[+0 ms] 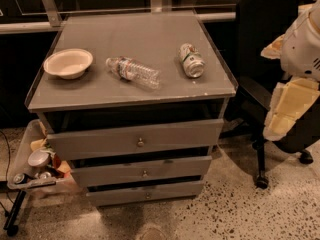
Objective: Open bottom drawer
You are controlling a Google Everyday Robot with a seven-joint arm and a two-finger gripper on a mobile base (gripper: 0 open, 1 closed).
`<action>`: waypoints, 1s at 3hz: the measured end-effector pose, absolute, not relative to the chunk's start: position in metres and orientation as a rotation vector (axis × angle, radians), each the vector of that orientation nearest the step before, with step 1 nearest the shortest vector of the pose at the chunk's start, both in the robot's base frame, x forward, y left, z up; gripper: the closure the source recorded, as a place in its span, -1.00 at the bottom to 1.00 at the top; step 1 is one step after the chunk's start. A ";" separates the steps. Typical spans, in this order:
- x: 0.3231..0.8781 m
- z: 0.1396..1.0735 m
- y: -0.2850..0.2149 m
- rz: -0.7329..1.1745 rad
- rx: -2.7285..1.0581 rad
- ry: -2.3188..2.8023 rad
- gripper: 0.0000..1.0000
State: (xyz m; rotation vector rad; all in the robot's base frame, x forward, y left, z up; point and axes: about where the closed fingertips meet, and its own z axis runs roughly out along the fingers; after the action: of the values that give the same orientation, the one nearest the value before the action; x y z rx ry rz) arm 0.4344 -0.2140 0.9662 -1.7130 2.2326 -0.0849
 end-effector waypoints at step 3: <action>0.420 0.764 -0.149 0.338 -1.766 2.274 -1.00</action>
Offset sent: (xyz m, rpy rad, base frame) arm -0.0208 0.0703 -0.2575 0.1820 0.2597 0.0845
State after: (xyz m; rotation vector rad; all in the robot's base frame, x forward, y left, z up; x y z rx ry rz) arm 0.4199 -0.1486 0.7640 -1.7663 2.2736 0.3380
